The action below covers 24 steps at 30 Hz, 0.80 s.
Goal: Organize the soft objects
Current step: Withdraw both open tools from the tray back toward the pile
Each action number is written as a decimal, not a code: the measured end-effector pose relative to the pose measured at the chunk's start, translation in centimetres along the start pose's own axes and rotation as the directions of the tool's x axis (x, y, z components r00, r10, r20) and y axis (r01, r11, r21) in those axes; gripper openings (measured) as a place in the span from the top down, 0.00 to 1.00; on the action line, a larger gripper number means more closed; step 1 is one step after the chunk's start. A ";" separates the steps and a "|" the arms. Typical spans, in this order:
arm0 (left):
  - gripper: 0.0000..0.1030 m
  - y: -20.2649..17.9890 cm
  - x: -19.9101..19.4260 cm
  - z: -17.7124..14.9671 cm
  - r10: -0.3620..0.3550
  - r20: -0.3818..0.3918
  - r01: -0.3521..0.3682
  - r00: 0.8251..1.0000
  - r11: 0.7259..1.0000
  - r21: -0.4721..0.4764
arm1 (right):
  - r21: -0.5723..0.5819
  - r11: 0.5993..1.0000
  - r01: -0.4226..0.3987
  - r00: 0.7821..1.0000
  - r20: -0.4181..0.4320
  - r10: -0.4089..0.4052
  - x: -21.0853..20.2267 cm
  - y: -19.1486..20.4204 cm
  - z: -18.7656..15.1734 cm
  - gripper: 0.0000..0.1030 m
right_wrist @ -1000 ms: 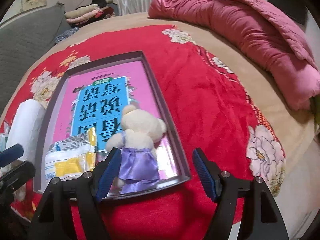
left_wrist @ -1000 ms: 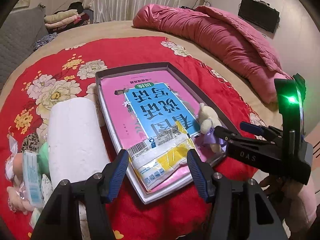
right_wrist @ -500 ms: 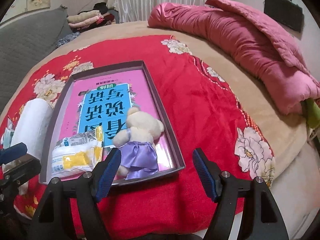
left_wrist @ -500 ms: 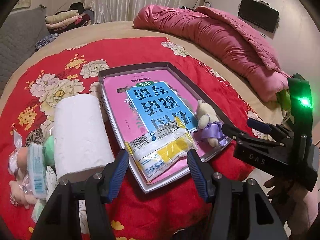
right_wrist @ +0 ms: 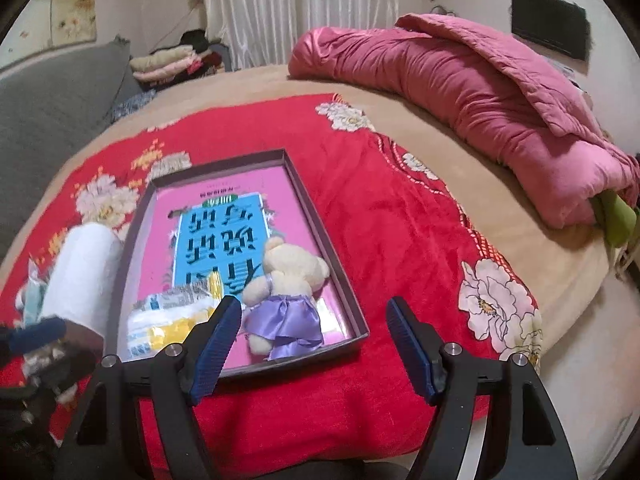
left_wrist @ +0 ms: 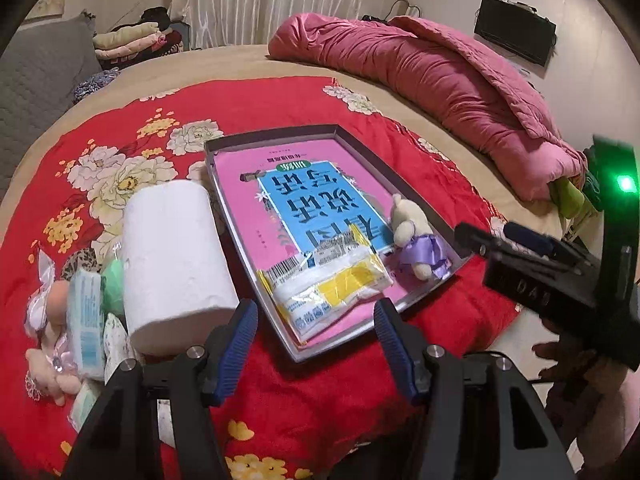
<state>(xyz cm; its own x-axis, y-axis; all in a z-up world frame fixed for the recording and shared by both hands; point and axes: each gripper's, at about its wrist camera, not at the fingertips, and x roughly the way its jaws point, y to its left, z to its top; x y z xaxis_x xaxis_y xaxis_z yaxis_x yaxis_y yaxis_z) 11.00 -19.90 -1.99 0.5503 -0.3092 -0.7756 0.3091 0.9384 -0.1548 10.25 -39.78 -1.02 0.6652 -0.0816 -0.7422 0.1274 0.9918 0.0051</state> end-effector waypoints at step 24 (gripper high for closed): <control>0.42 4.9 -6.1 -0.8 0.076 0.076 -0.067 0.994 0.991 -0.118 | -0.011 0.998 -0.059 0.985 0.163 0.060 -7.7 3.4 2.2 0.25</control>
<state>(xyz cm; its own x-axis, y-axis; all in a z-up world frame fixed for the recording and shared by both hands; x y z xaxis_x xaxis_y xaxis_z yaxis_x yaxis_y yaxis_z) 8.55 -13.25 1.54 0.6293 -0.2479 -0.7366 0.1780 0.9686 -0.1739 7.17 -36.02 6.16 0.7828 -0.0364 -0.6212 0.0793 0.9960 0.0415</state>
